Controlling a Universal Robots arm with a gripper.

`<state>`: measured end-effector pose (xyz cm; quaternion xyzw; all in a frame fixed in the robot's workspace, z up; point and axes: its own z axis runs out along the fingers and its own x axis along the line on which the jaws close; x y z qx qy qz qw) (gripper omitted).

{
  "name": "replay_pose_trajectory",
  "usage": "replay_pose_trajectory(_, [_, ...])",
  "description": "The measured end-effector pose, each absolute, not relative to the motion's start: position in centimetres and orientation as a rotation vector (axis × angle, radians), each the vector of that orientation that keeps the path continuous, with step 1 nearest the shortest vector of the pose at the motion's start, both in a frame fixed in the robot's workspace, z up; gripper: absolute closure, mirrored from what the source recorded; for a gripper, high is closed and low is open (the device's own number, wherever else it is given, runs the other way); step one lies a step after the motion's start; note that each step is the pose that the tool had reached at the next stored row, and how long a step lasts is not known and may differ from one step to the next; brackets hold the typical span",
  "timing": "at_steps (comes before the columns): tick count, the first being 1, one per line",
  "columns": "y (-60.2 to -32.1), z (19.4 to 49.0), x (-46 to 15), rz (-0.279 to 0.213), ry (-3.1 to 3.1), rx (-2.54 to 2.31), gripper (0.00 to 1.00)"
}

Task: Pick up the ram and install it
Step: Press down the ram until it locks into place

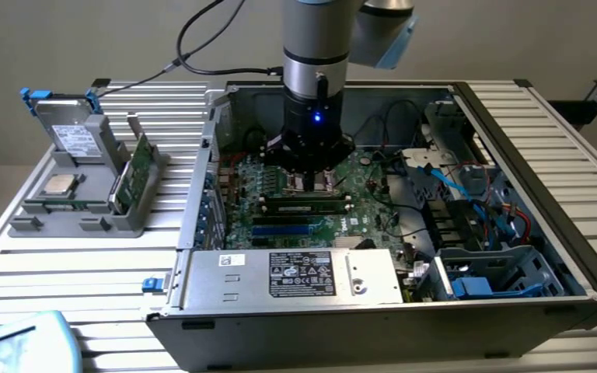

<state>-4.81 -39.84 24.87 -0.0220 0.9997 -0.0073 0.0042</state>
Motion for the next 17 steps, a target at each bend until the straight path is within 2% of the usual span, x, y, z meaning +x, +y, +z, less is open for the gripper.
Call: replay_pose_trajectory(17, [-41.5,24.9,-4.8,-0.012,3.133,-0.010,0.89])
